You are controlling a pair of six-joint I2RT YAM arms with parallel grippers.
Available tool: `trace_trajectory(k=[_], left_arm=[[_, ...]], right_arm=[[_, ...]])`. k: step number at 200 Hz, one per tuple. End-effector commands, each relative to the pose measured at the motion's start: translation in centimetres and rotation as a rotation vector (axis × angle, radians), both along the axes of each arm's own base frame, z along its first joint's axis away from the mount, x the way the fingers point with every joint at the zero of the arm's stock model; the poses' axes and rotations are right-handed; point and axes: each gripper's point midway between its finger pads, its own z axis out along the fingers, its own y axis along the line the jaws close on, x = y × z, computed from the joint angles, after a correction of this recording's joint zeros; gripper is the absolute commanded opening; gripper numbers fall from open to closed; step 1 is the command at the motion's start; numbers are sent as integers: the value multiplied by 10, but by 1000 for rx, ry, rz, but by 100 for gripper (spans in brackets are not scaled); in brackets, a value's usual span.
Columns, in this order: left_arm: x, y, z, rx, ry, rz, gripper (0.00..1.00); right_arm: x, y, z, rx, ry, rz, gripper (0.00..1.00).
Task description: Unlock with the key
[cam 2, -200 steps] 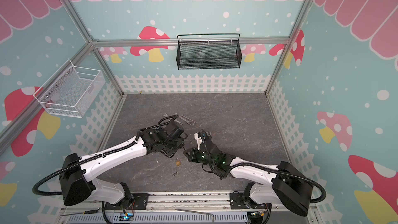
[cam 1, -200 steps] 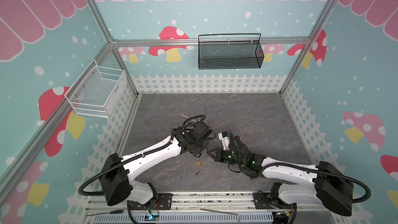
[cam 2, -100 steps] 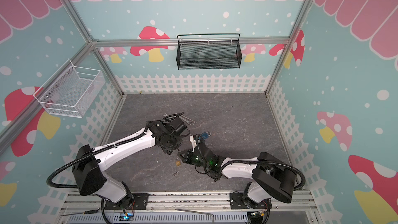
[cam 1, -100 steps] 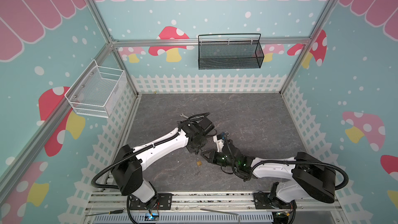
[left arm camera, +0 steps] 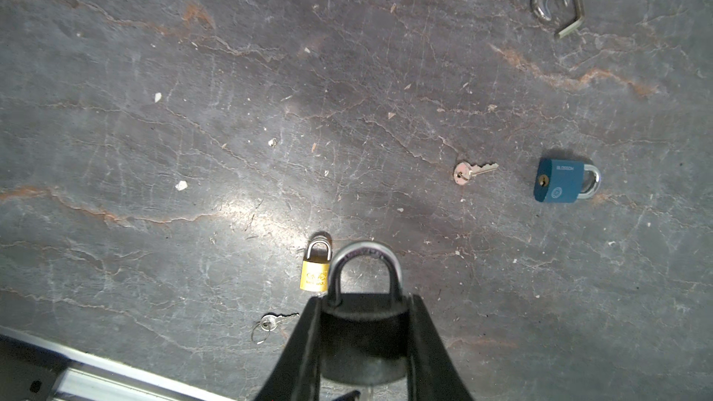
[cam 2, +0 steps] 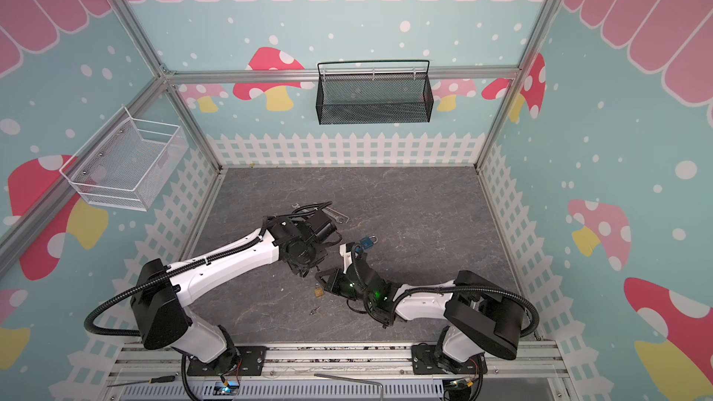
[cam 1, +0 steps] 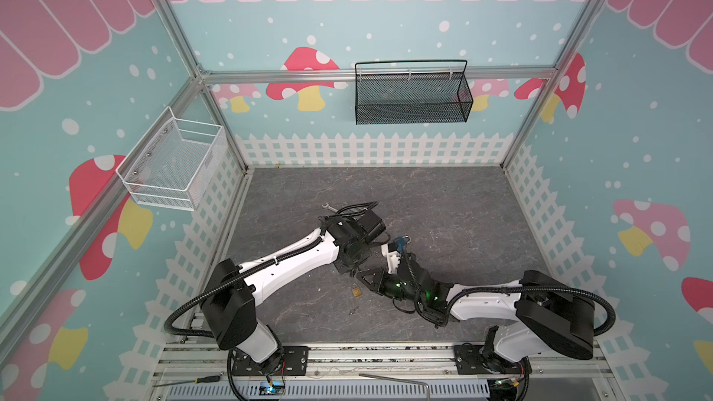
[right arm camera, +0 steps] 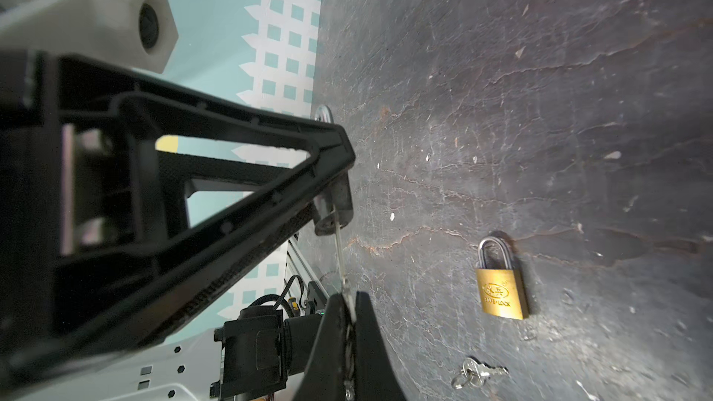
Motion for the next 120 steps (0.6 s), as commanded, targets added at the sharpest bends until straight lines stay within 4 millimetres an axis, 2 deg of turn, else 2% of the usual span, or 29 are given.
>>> trace_trajectory(k=[1,13,22,43,67,87,120], left_arm=[[-18,-36,7,-102,63,-92,0],[-25,-35,2,-103,100,-76,0],[-30,-43,0,-145,126,-71,0],[-30,-58,9,-180,104,-102,0],[-32,-46,13,-115,93,-103,0],[-39,-49,10,-124,109,-100,0],[-35,-45,8,-98,93,-106,0]], right_arm=[[18,-7,39,110,-91,-107,0],[17,-16,34,101,-81,-133,0],[18,-17,34,95,-94,-139,0],[19,-12,40,89,-130,-113,0],[14,-7,52,122,-163,-68,0],[14,-6,61,138,-197,-64,0],[10,-3,68,180,-191,-37,0]])
